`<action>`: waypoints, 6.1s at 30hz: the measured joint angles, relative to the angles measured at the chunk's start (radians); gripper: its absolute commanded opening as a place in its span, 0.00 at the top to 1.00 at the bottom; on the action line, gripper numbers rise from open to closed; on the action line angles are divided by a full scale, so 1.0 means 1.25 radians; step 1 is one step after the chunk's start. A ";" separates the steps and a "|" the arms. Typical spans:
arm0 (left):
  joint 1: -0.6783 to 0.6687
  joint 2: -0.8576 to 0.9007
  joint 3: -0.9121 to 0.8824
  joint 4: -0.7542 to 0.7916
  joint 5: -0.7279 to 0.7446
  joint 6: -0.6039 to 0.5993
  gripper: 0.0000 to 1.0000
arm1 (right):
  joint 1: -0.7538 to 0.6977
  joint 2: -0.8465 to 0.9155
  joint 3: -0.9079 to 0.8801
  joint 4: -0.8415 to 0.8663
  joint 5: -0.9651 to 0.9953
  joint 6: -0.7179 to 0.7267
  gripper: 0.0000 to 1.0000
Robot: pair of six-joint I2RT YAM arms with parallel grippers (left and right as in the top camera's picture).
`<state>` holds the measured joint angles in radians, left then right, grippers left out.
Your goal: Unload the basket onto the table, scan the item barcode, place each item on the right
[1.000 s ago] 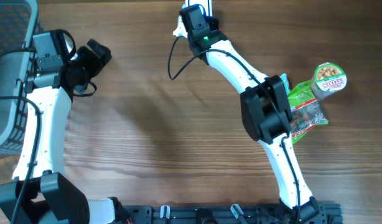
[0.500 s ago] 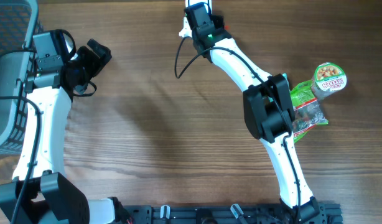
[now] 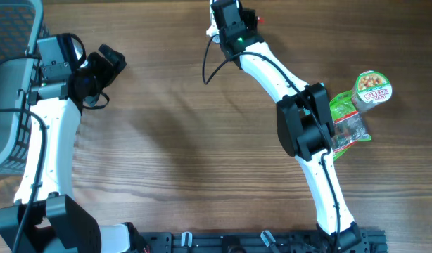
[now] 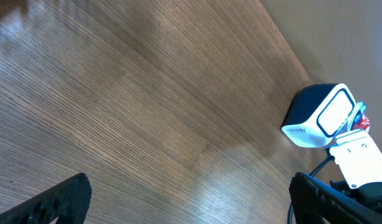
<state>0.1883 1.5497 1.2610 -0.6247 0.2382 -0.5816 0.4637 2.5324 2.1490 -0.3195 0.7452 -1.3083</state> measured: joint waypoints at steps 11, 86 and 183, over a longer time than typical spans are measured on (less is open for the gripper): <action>0.000 0.000 0.000 0.000 0.000 0.000 0.00 | 0.000 0.000 0.000 -0.127 -0.071 0.025 0.96; 0.000 0.000 0.000 0.000 0.000 0.000 0.00 | -0.174 -0.660 -0.781 -0.449 -0.505 1.080 0.14; 0.000 0.000 0.000 0.000 0.000 0.000 0.00 | -0.336 -2.010 -1.509 0.501 -0.617 1.111 0.00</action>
<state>0.1883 1.5497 1.2613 -0.6247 0.2382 -0.5816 0.0437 0.0196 0.2626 0.3069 -0.0257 0.0807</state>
